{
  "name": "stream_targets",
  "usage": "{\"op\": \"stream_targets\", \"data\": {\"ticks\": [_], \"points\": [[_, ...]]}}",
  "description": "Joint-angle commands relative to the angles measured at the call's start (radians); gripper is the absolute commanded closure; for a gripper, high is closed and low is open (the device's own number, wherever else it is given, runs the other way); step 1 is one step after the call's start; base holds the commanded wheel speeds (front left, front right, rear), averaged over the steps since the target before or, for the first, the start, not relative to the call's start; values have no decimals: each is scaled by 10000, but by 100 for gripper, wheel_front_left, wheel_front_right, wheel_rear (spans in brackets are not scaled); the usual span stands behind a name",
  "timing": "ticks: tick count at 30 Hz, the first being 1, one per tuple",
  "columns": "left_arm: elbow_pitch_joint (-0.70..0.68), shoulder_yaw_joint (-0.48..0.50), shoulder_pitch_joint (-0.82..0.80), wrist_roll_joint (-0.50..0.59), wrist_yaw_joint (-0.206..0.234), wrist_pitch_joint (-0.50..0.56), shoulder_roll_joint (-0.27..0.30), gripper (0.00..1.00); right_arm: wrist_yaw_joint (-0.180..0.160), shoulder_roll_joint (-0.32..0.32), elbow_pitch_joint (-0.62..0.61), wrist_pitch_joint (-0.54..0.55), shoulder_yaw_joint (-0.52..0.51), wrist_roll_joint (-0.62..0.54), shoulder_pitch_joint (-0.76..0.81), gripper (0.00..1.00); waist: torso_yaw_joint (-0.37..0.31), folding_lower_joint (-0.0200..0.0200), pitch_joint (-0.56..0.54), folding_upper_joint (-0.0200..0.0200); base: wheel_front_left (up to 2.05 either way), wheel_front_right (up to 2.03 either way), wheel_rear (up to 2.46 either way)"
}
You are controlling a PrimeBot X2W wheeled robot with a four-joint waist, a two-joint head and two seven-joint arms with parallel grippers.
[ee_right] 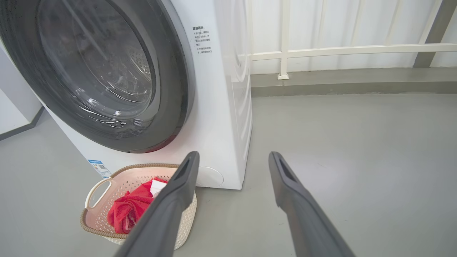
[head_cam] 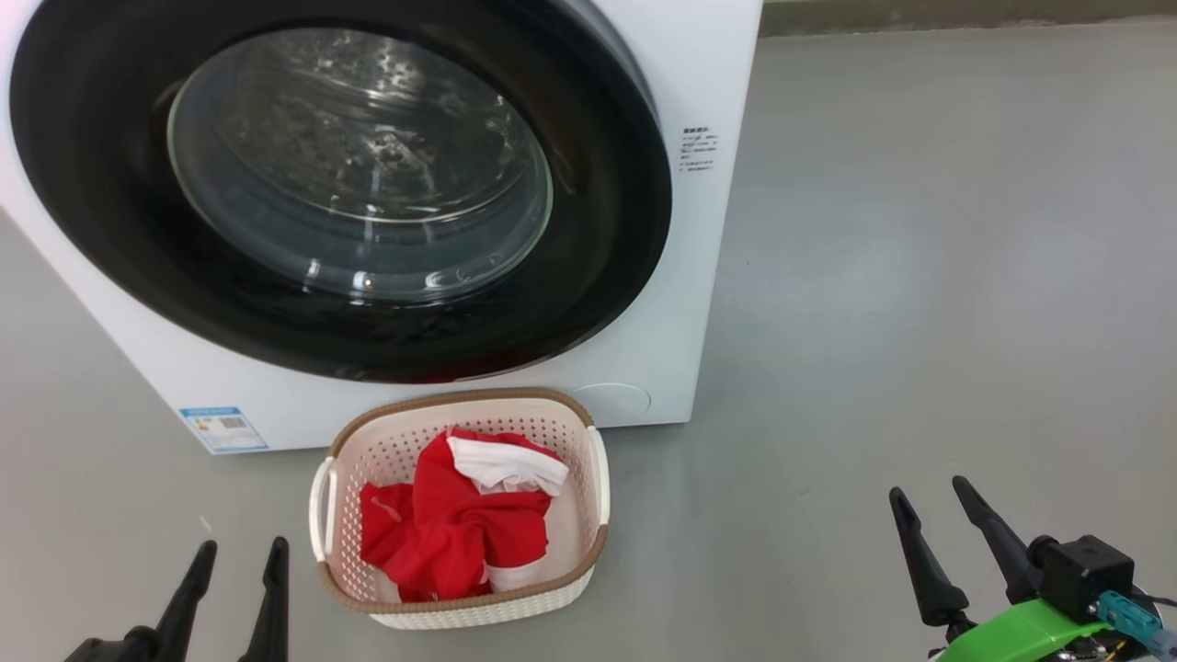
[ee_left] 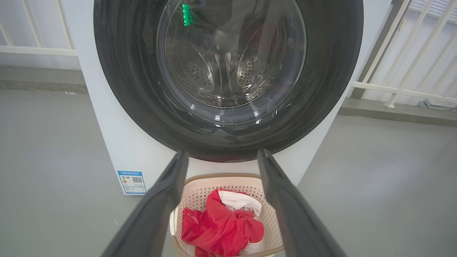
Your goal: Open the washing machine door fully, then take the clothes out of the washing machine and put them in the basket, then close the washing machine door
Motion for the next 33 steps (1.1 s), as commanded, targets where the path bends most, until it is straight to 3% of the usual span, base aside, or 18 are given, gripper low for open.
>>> {"op": "stream_targets", "data": {"ticks": [1, 23, 24, 33], "points": [[-254, 442, -79, 145, -54, -122, 215, 0, -36, -151, -292, -63, 77, 45, 14, 0, -99, -1, -84, -1, 0, 0, 0], [-296, 609, 220, 171, -54, -122, 104, 0, -36, -36, -475, -63, -365, 28, 525, 0, -366, -1, -286, -1, 0, 0, 0], [-59, 221, 404, 159, 0, 0, -43, 100, 0, 90, -207, 0, -548, 0, 616, 100, -367, 0, -287, -1, 0, 0, 0], [514, 129, 378, -226, 13, 154, -414, 100, 1, 401, 343, 112, -547, 379, 581, 100, -351, 6, -297, -1, 0, 0, 0]]}}
